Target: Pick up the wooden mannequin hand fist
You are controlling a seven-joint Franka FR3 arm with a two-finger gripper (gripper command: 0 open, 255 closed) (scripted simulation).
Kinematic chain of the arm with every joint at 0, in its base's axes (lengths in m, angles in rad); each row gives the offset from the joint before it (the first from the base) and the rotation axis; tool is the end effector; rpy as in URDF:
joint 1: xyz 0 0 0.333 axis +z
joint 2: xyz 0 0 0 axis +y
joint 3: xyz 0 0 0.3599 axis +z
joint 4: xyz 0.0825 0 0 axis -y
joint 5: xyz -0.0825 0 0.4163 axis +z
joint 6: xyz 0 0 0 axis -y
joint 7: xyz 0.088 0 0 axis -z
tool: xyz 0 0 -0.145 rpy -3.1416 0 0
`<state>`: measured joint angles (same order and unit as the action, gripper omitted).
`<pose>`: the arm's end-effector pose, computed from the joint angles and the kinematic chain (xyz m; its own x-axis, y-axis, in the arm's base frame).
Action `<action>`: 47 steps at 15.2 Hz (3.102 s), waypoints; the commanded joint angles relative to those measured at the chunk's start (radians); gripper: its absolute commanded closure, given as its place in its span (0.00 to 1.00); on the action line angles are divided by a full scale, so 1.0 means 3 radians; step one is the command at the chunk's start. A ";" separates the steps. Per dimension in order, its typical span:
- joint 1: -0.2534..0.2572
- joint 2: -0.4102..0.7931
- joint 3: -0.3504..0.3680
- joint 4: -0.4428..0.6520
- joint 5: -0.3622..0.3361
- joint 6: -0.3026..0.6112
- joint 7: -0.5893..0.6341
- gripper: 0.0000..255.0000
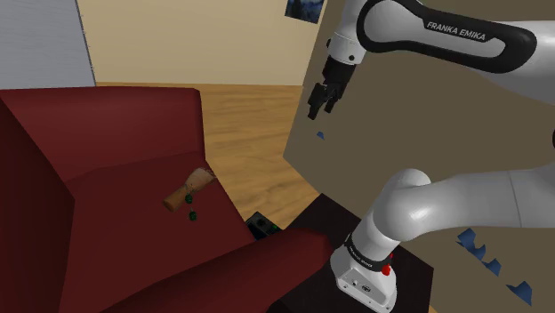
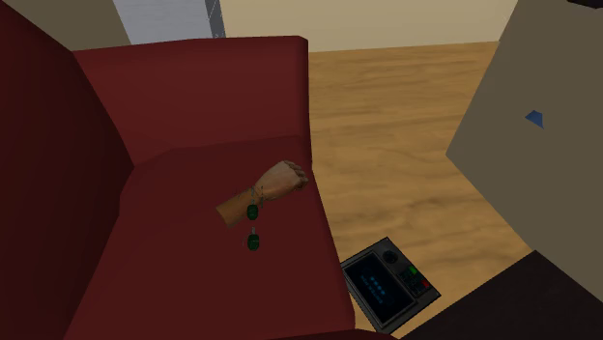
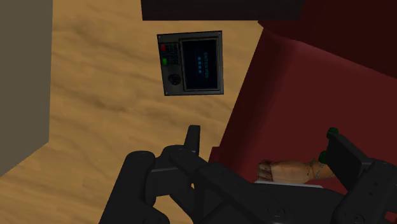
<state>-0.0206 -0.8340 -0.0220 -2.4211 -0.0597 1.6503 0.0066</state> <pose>0.3029 -0.0228 0.5725 0.9973 -0.0382 0.0633 -0.0409 -0.9982 0.0430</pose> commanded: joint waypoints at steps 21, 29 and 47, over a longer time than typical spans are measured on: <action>-0.0090 0.1456 0.1045 -0.0774 0.0755 0.2587 0.2101 0.00; -0.0353 0.2654 0.1454 -0.0385 0.0257 0.3541 0.3284 0.00; 0.0564 0.4911 0.0454 0.1424 -0.1076 0.4249 0.5653 0.00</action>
<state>0.1408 0.6198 0.1221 -2.0115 -0.3813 2.9207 1.6938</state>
